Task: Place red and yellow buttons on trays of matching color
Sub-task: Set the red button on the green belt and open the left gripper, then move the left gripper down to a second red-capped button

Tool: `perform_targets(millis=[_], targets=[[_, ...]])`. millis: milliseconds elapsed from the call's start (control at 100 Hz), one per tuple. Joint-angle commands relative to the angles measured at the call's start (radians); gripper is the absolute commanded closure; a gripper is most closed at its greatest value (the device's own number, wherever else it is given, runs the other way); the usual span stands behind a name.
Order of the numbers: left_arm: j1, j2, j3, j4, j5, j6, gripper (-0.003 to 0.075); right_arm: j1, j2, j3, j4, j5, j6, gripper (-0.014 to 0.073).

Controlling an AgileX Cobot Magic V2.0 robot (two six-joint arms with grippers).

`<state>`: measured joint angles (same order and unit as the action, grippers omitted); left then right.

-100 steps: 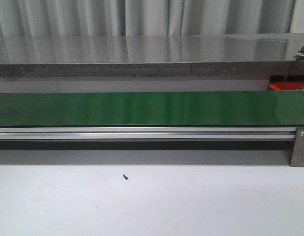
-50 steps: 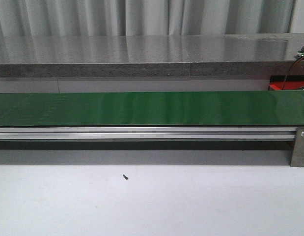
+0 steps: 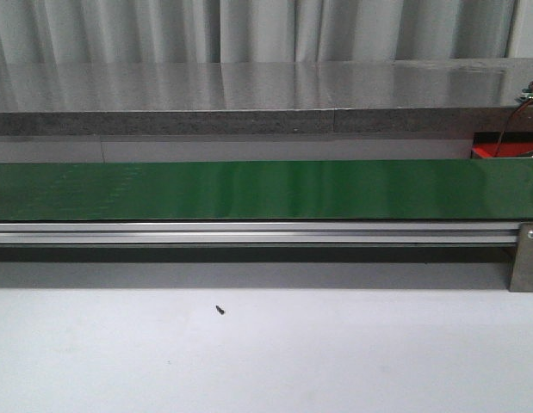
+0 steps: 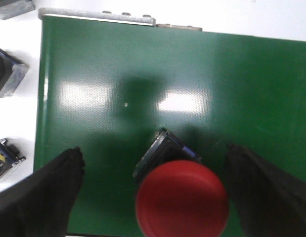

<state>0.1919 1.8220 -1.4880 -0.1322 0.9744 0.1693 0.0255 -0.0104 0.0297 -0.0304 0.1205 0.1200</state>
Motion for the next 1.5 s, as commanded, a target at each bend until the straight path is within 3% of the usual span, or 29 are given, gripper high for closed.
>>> perform_targets(millis=[0,360,760,1040,1490], targets=[[-0.006,-0.076,-0.046,-0.024,-0.019,0.003,0.0118,0.001,-0.019,-0.019,-0.008,-0.084,-0.003,0.0662],[0.049,-0.214,-0.085,0.009,0.004,-0.042,0.0119,0.001,-0.019,-0.019,-0.008,-0.084,-0.003,0.0662],[0.342,-0.279,0.025,0.061,-0.001,-0.053,0.012,0.001,-0.019,-0.019,-0.008,-0.084,-0.003,0.0662],[0.518,-0.279,0.15,0.121,-0.123,-0.115,0.012,0.001,-0.019,-0.019,-0.008,-0.084,-0.003,0.0662],[0.531,-0.089,0.157,0.098,-0.172,-0.115,0.012,0.001,-0.019,-0.019,-0.008,-0.084,-0.003,0.0662]])
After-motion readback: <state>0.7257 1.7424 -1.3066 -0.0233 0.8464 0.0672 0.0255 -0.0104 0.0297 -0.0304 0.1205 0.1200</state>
